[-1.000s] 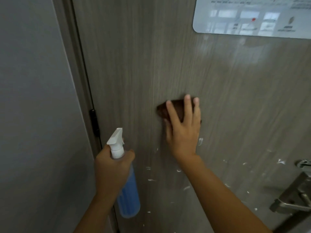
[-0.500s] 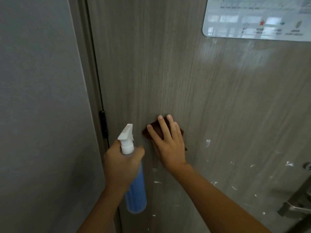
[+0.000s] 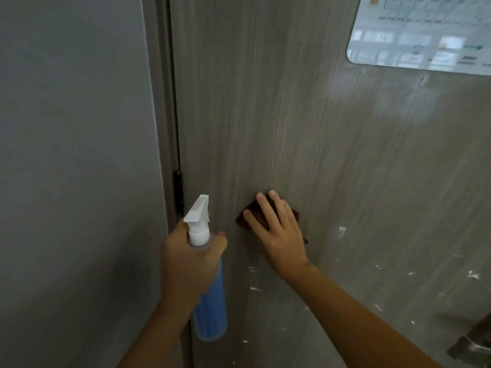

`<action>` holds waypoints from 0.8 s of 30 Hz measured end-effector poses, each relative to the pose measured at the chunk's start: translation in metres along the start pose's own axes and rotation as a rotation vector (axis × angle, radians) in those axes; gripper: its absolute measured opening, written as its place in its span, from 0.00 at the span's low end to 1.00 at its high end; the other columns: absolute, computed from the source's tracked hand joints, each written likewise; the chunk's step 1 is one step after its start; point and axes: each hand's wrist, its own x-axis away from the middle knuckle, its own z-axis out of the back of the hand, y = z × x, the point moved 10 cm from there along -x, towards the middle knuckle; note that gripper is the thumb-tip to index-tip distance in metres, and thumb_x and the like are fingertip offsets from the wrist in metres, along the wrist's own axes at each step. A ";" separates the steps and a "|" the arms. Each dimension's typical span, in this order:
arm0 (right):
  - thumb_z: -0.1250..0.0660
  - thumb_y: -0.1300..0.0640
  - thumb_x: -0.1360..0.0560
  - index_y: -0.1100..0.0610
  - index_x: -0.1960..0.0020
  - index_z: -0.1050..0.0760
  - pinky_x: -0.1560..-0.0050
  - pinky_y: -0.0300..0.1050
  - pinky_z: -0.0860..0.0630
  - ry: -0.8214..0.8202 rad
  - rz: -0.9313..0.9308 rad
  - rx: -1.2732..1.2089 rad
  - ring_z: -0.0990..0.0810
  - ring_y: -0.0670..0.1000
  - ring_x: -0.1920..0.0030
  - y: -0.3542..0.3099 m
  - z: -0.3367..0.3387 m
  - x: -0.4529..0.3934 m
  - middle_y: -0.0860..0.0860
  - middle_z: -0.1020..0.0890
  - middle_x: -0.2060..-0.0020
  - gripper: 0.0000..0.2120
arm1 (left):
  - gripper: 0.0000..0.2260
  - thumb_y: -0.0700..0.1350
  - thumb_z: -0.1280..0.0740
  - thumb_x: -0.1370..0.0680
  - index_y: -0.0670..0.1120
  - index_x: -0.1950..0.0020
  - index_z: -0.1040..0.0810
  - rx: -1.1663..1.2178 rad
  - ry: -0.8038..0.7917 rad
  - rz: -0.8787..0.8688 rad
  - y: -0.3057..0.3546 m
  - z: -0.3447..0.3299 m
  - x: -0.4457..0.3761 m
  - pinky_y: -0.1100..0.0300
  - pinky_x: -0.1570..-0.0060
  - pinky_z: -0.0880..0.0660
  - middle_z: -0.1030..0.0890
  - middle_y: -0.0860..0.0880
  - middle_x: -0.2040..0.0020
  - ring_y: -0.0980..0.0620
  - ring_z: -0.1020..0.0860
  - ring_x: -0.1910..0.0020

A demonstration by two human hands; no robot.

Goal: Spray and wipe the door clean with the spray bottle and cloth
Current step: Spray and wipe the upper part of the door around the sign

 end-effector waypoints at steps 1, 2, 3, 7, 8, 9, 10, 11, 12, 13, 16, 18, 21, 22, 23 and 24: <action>0.23 0.66 0.27 0.59 0.32 0.20 0.24 0.65 0.36 -0.019 -0.027 -0.023 0.34 0.68 0.24 0.001 0.000 0.001 0.64 0.30 0.25 0.24 | 0.10 0.43 0.25 0.31 0.48 0.64 0.27 -0.005 0.004 0.002 -0.001 0.002 0.001 0.63 0.70 0.25 0.22 0.50 0.70 0.54 0.22 0.72; 0.23 0.67 0.27 0.60 0.32 0.20 0.24 0.65 0.36 -0.030 -0.063 -0.044 0.35 0.68 0.23 0.002 0.001 -0.001 0.64 0.30 0.25 0.25 | 0.11 0.42 0.24 0.30 0.48 0.63 0.26 -0.008 0.006 0.006 -0.001 0.004 0.002 0.64 0.70 0.25 0.21 0.50 0.69 0.54 0.21 0.72; 0.23 0.68 0.27 0.60 0.31 0.20 0.25 0.66 0.34 -0.031 -0.107 -0.066 0.36 0.68 0.23 0.004 0.004 -0.002 0.65 0.31 0.25 0.25 | 0.10 0.42 0.24 0.30 0.48 0.63 0.25 -0.008 0.006 0.007 0.000 0.004 0.003 0.64 0.70 0.25 0.21 0.50 0.69 0.53 0.21 0.72; 0.26 0.68 0.24 0.60 0.31 0.21 0.26 0.67 0.33 0.095 -0.345 -0.229 0.38 0.68 0.21 0.021 0.032 0.001 0.66 0.33 0.24 0.22 | 0.10 0.46 0.27 0.32 0.45 0.65 0.27 0.013 -0.005 0.000 0.008 -0.002 0.008 0.64 0.72 0.26 0.23 0.50 0.72 0.55 0.23 0.74; 0.28 0.67 0.23 0.60 0.30 0.21 0.25 0.66 0.34 0.141 -0.395 -0.280 0.39 0.66 0.21 0.026 0.041 0.004 0.65 0.35 0.23 0.21 | 0.10 0.46 0.27 0.32 0.44 0.65 0.27 0.012 -0.015 -0.008 0.010 -0.005 0.009 0.65 0.72 0.27 0.23 0.50 0.72 0.55 0.23 0.74; 0.28 0.66 0.22 0.60 0.30 0.22 0.24 0.65 0.35 0.181 -0.444 -0.330 0.40 0.65 0.20 0.030 0.050 0.007 0.64 0.36 0.23 0.20 | 0.11 0.45 0.27 0.32 0.44 0.66 0.27 0.012 -0.029 -0.019 0.012 -0.009 0.009 0.65 0.72 0.27 0.23 0.50 0.72 0.55 0.24 0.74; 0.28 0.66 0.22 0.59 0.30 0.22 0.23 0.64 0.36 0.219 -0.498 -0.374 0.40 0.63 0.20 0.035 0.059 0.011 0.64 0.37 0.22 0.21 | 0.11 0.45 0.27 0.32 0.43 0.66 0.28 0.014 -0.045 -0.028 0.014 -0.013 0.011 0.65 0.73 0.28 0.24 0.50 0.72 0.55 0.24 0.74; 0.28 0.67 0.22 0.58 0.30 0.22 0.22 0.61 0.35 0.257 -0.560 -0.411 0.39 0.62 0.20 0.041 0.069 0.015 0.63 0.37 0.22 0.21 | 0.11 0.45 0.27 0.32 0.43 0.66 0.28 0.022 -0.063 -0.036 0.015 -0.018 0.012 0.65 0.73 0.29 0.24 0.50 0.72 0.56 0.25 0.75; 0.27 0.67 0.23 0.57 0.30 0.22 0.22 0.56 0.35 0.292 -0.628 -0.446 0.37 0.60 0.20 0.046 0.078 0.020 0.62 0.36 0.22 0.22 | 0.11 0.45 0.27 0.32 0.43 0.66 0.28 0.033 -0.083 -0.041 0.016 -0.024 0.013 0.66 0.73 0.29 0.24 0.50 0.73 0.56 0.25 0.75; 0.27 0.66 0.23 0.54 0.31 0.22 0.23 0.50 0.34 0.325 -0.698 -0.481 0.36 0.57 0.21 0.053 0.087 0.024 0.61 0.35 0.22 0.22 | 0.11 0.44 0.27 0.32 0.43 0.66 0.28 0.045 -0.103 -0.046 0.018 -0.030 0.015 0.66 0.73 0.29 0.25 0.50 0.73 0.57 0.25 0.75; 0.27 0.62 0.22 0.50 0.32 0.23 0.27 0.36 0.34 0.403 -0.891 -0.569 0.32 0.46 0.24 0.070 0.110 0.041 0.56 0.32 0.23 0.20 | 0.10 0.44 0.27 0.32 0.44 0.65 0.27 0.069 -0.147 -0.052 0.022 -0.050 0.022 0.69 0.74 0.30 0.24 0.52 0.73 0.58 0.25 0.75; 0.29 0.61 0.22 0.49 0.32 0.23 0.30 0.32 0.32 0.437 -0.987 -0.612 0.31 0.42 0.26 0.077 0.124 0.058 0.53 0.30 0.25 0.19 | 0.11 0.44 0.26 0.32 0.45 0.66 0.27 0.090 -0.169 -0.050 0.025 -0.062 0.028 0.68 0.74 0.30 0.23 0.51 0.72 0.58 0.24 0.75; 0.29 0.61 0.21 0.49 0.31 0.23 0.32 0.32 0.30 0.473 -1.066 -0.570 0.29 0.42 0.27 0.081 0.148 0.086 0.51 0.28 0.26 0.19 | 0.10 0.45 0.25 0.32 0.49 0.65 0.26 0.121 -0.235 -0.076 0.034 -0.082 0.039 0.67 0.72 0.27 0.21 0.52 0.69 0.56 0.22 0.72; 0.29 0.61 0.21 0.49 0.32 0.23 0.32 0.31 0.30 0.476 -1.075 -0.526 0.28 0.42 0.28 0.081 0.157 0.095 0.51 0.28 0.27 0.20 | 0.08 0.45 0.25 0.32 0.49 0.63 0.25 0.137 -0.266 -0.077 0.036 -0.090 0.044 0.67 0.71 0.26 0.20 0.52 0.68 0.55 0.20 0.70; 0.30 0.60 0.22 0.49 0.32 0.23 0.31 0.31 0.31 0.472 -1.076 -0.473 0.28 0.42 0.28 0.081 0.165 0.104 0.52 0.27 0.27 0.20 | 0.07 0.45 0.25 0.32 0.48 0.61 0.23 0.157 -0.297 -0.071 0.038 -0.099 0.049 0.67 0.70 0.24 0.19 0.52 0.66 0.54 0.19 0.68; 0.30 0.59 0.22 0.49 0.32 0.24 0.31 0.31 0.31 0.466 -1.076 -0.418 0.28 0.42 0.28 0.081 0.173 0.113 0.53 0.27 0.28 0.20 | 0.08 0.46 0.25 0.33 0.47 0.60 0.22 0.171 -0.324 -0.059 0.038 -0.107 0.054 0.66 0.69 0.23 0.19 0.52 0.66 0.53 0.18 0.67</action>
